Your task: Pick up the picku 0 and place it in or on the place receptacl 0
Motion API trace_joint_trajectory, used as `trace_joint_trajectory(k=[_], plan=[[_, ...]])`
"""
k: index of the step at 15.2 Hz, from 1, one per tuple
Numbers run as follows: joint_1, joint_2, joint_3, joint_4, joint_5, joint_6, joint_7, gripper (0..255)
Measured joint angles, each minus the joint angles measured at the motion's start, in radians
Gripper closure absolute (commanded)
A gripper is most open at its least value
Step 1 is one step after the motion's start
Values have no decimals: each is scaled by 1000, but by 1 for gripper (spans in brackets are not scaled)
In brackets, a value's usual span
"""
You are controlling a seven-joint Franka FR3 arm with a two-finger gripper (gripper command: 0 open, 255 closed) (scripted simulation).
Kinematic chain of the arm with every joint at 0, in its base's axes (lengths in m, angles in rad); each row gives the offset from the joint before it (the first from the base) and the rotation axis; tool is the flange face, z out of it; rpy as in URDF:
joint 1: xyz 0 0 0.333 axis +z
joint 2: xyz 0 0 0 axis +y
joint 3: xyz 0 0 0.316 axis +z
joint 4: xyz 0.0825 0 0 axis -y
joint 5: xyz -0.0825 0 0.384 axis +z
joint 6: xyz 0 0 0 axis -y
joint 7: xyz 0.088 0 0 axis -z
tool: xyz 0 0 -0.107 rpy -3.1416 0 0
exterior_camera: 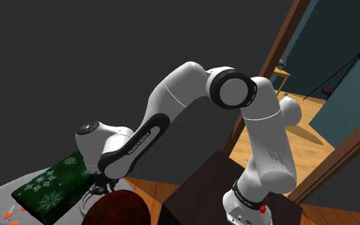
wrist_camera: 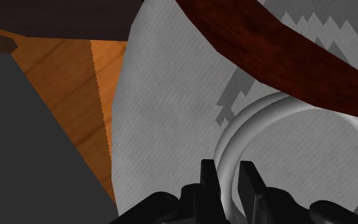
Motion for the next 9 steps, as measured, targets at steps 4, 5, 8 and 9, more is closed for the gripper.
trace_joint_trajectory(k=[4, 5, 8, 9], plan=[[-10, -41, 15, -8, 18, -31, -8, 255], [-12, -49, 18, -8, 22, -39, -11, 255], [-22, -80, 28, -10, 36, -67, -21, 255], [-25, -91, 32, -10, 41, -76, -24, 255]])
